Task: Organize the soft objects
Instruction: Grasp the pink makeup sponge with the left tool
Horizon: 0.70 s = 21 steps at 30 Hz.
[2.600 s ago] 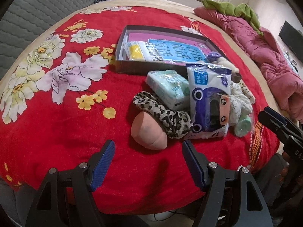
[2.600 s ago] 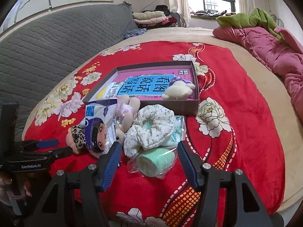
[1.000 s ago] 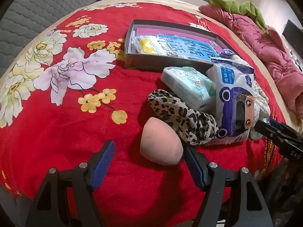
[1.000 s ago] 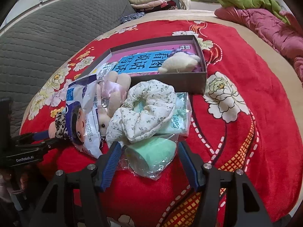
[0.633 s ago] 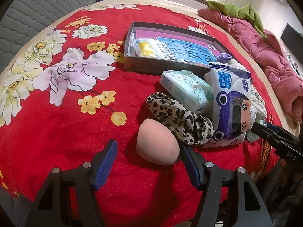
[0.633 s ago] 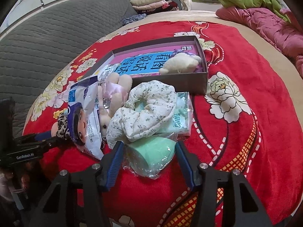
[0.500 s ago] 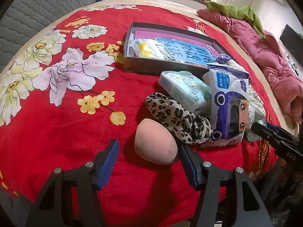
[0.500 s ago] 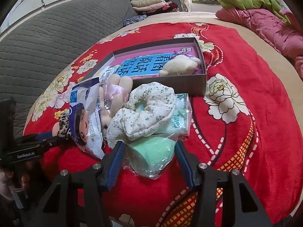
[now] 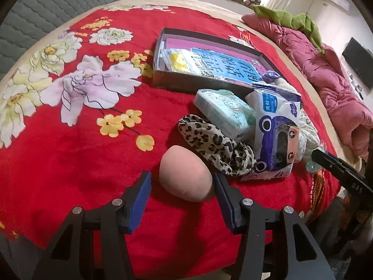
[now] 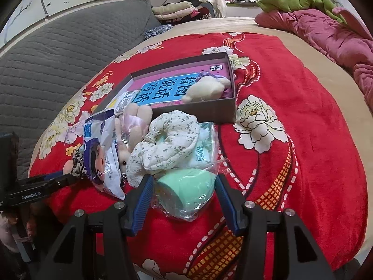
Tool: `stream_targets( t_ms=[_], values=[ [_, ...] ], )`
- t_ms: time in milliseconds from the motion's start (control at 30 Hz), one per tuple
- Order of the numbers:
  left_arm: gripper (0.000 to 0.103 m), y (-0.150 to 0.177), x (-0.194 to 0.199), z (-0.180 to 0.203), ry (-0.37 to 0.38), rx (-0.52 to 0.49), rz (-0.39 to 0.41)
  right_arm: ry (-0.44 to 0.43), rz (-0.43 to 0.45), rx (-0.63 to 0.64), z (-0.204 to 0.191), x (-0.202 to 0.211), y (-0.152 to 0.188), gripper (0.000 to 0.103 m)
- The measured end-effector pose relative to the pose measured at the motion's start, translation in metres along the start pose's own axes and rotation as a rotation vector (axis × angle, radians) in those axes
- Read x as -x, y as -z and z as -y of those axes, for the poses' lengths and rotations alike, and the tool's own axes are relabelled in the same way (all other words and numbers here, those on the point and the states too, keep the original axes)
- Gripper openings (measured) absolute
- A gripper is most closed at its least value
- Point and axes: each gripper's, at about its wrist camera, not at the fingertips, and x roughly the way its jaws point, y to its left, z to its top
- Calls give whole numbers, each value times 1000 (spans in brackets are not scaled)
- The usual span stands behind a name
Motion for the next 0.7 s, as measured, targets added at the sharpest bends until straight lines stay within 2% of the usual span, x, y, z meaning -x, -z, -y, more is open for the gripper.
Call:
stream_targets(
  t_ms=[167,267,467,700],
  values=[
    [56,0,-3,0,18,4,1,-1,2,3,0,1,0,55],
    [44,-1,-4,2,45,-4,4,-1,0,-1,1,1,1,55],
    [44,-3,2,2,68,-1,29,-2,2,-6,2,0,0,55],
    [44,-6,16,5,60,-9,69,-5,12,-4,1,2,-1,55]
  ],
)
